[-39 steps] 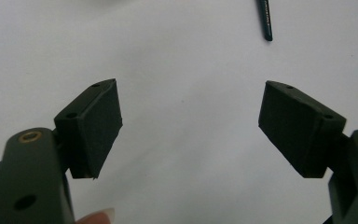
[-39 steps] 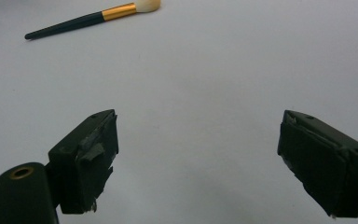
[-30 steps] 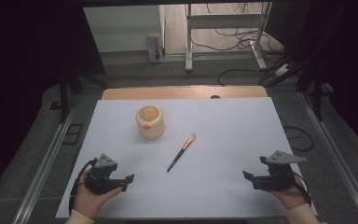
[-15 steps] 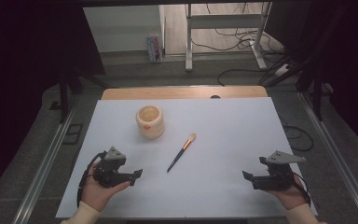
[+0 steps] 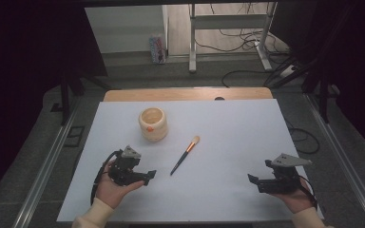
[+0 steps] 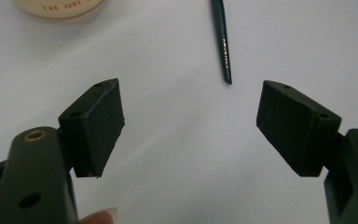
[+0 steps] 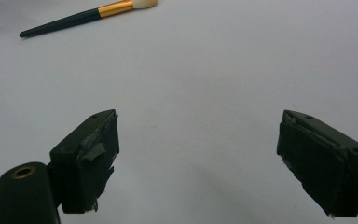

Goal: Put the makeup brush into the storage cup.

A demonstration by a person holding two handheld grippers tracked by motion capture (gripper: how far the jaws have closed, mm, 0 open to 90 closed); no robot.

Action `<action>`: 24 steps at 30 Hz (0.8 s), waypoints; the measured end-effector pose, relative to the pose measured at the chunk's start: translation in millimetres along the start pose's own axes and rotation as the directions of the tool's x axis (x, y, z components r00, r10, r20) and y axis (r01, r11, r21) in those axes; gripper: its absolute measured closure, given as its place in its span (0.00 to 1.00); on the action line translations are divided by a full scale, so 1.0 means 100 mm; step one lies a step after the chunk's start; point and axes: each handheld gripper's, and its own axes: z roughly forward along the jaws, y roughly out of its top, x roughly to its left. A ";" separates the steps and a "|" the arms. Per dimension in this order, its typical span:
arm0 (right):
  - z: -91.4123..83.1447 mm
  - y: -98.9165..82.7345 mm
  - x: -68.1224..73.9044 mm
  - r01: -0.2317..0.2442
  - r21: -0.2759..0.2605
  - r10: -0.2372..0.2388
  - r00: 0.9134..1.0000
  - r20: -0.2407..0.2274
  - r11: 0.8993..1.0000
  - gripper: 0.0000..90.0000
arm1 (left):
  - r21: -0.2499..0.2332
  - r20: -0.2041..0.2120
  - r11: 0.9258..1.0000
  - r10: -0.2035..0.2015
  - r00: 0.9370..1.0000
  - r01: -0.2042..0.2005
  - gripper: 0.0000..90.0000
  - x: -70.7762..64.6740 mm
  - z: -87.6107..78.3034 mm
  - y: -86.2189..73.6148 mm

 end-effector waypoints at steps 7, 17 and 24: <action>-0.01 -0.01 -0.02 -0.007 -0.001 0.007 1.000 0.009 1.000 0.14 | -0.006 0.022 1.000 0.005 1.000 -0.004 0.26 -0.03 0.05 0.06; 0.00 -0.01 -0.02 -0.006 -0.001 0.006 1.000 0.015 1.000 0.14 | -0.011 0.029 1.000 0.014 0.999 -0.014 0.26 -0.04 0.09 0.15; 0.00 -0.01 -0.02 -0.003 0.001 0.003 1.000 0.016 1.000 0.14 | -0.006 0.028 1.000 0.029 0.999 -0.029 0.26 -0.07 0.14 0.25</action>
